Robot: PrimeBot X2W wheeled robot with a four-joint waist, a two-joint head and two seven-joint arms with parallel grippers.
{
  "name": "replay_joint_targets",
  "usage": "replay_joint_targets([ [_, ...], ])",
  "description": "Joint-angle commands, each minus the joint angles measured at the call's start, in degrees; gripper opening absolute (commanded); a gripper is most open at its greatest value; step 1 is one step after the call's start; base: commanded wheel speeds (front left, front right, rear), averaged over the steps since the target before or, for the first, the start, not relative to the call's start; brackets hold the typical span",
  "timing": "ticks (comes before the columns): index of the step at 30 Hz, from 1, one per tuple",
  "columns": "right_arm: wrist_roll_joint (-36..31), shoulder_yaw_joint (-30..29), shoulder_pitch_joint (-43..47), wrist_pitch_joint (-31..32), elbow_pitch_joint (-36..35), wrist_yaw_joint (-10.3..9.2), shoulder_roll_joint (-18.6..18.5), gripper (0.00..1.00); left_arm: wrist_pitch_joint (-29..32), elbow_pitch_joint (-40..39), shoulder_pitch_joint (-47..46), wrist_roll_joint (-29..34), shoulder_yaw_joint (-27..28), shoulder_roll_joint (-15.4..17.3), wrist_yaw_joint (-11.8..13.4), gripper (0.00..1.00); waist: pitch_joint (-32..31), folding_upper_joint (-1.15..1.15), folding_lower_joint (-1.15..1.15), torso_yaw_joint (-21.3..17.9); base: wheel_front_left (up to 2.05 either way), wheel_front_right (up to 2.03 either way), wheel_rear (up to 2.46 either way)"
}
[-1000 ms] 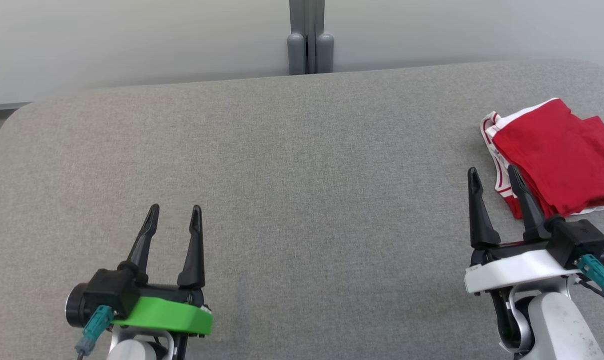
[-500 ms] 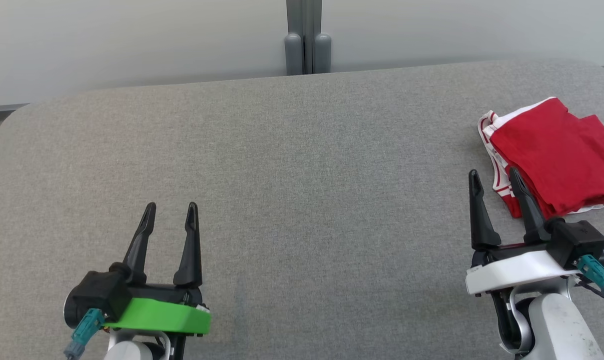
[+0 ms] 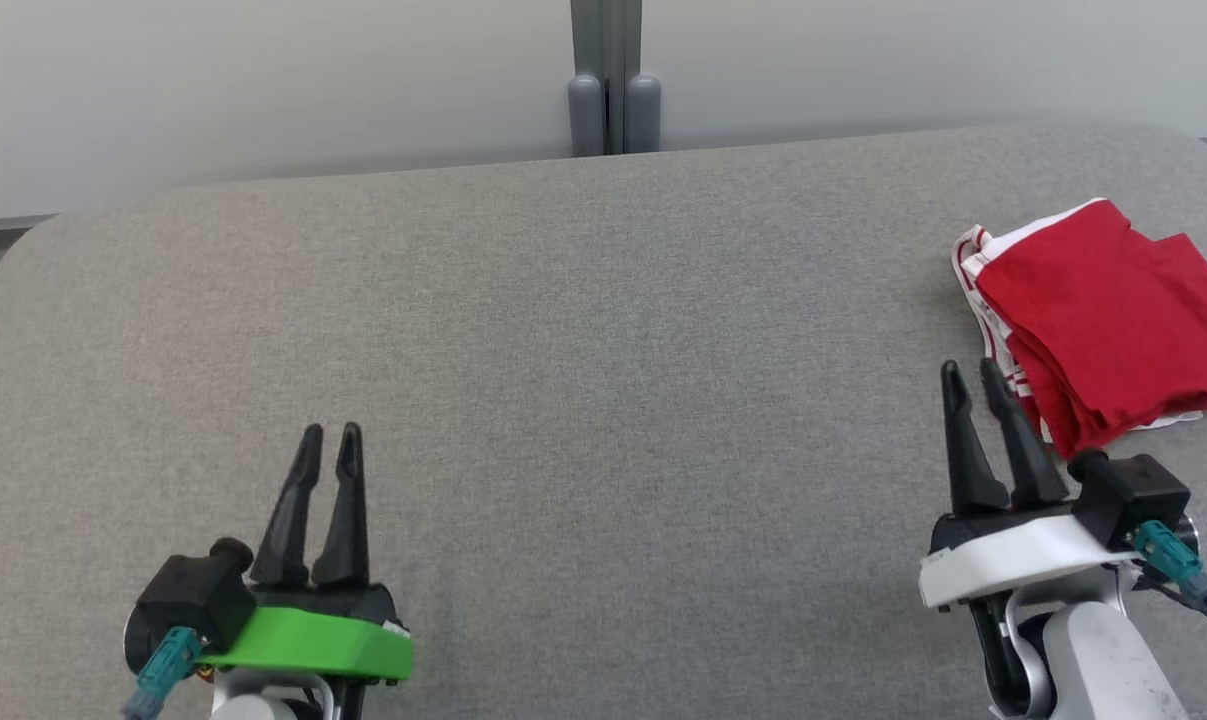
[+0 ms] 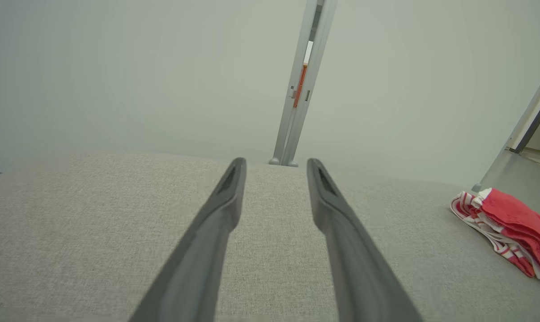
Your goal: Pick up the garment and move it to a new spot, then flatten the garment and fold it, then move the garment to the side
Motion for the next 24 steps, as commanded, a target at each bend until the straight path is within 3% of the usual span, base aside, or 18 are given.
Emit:
replay_joint_targets([
  [1,0.53,0.01,0.11,0.10,0.12,0.00,0.03,0.00,0.05,0.07,0.11,-0.51,-0.02,-0.01,0.00,0.00,-0.01,0.00,0.00,0.00,0.00,0.00,0.00],
  [24,24.51,-1.35,0.22,5.79,1.42,0.00,-0.59,0.00,4.98,2.44,-1.10,-23.20,1.94,1.33,-0.10,0.00,-0.70,0.00,0.00,-0.12,0.00,0.00,0.00],
])
